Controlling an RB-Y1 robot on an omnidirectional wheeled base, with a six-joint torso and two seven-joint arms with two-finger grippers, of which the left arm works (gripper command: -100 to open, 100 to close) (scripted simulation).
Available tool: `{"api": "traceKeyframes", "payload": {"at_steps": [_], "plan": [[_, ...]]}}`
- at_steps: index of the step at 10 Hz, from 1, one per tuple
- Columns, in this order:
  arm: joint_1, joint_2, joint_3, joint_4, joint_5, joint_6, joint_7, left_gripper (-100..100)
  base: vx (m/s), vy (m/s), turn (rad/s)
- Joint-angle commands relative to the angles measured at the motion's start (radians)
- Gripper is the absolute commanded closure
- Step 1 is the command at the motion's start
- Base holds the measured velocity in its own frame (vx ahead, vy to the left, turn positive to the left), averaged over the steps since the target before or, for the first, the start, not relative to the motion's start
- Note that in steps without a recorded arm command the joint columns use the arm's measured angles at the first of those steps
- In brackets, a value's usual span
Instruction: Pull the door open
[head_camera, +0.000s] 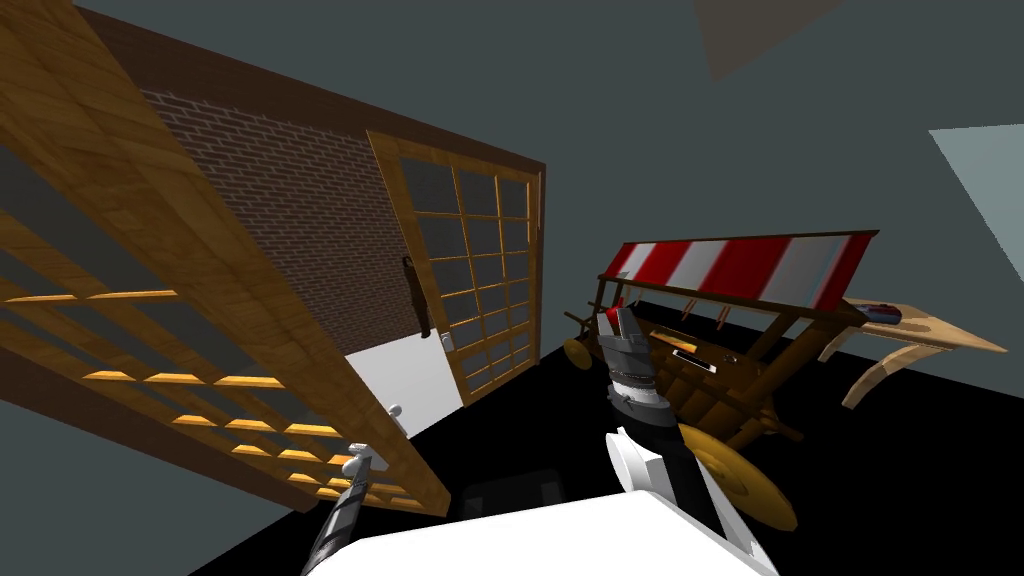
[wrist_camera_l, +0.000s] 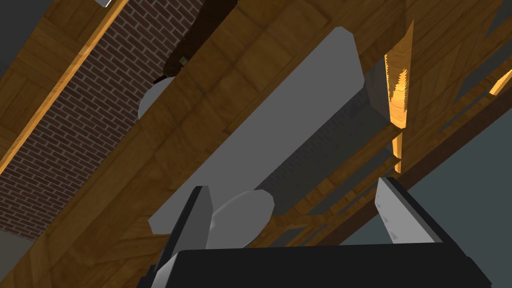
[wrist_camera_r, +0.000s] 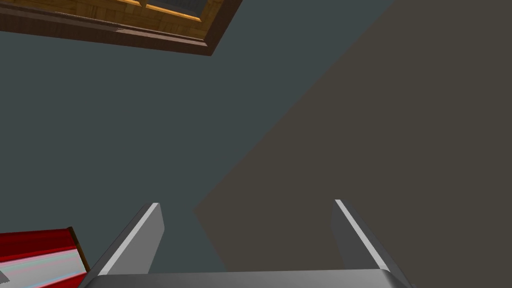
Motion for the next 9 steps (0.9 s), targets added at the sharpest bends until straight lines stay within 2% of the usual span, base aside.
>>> {"api": "traceKeyframes", "payload": {"at_steps": [1,2,3,5,6,8,9], "plan": [[0.001,0.025,0.029,0.013,0.017,0.0,0.013,100,-0.008,0.001,-0.017],[0.001,0.025,0.029,0.013,0.017,0.0,0.013,100,0.0,0.0,0.0],[-0.009,0.004,0.001,0.015,0.0,-0.01,0.039,100,-0.041,-0.014,-0.108],[-0.013,0.005,0.0,0.017,0.0,-0.011,0.074,100,-0.06,0.025,-0.071],[-0.013,0.005,0.0,0.017,0.0,-0.011,0.074,100,-0.037,0.021,-0.041],[-0.018,0.006,0.0,0.019,-0.001,-0.012,0.122,100,-0.034,0.018,-0.054],[-0.018,0.006,0.0,0.019,-0.001,-0.012,0.122,100,-0.03,0.024,-0.034]]}}
